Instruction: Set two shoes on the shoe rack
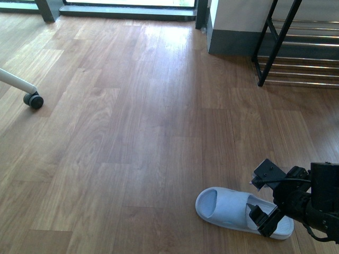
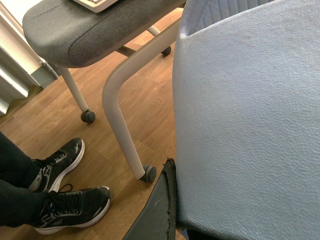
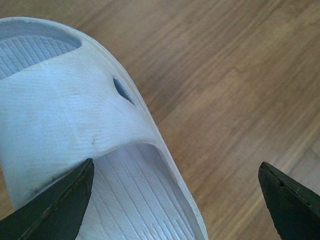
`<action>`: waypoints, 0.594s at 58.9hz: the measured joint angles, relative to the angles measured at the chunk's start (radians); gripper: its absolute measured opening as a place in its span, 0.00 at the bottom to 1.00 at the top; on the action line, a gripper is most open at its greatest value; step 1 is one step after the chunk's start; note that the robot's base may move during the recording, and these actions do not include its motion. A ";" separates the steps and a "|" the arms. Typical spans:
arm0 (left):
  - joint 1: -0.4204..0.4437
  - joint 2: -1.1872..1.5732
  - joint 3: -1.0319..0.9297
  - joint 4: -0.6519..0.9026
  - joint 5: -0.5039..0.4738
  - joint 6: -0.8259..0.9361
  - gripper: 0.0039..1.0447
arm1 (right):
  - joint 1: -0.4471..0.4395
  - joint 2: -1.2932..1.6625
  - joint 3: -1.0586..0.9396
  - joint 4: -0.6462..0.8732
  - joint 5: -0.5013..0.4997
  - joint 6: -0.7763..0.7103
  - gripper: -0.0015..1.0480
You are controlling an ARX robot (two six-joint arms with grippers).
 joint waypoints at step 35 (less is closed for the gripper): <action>0.000 0.000 0.000 0.000 0.000 0.000 0.01 | 0.026 0.044 0.068 -0.104 -0.107 -0.047 0.91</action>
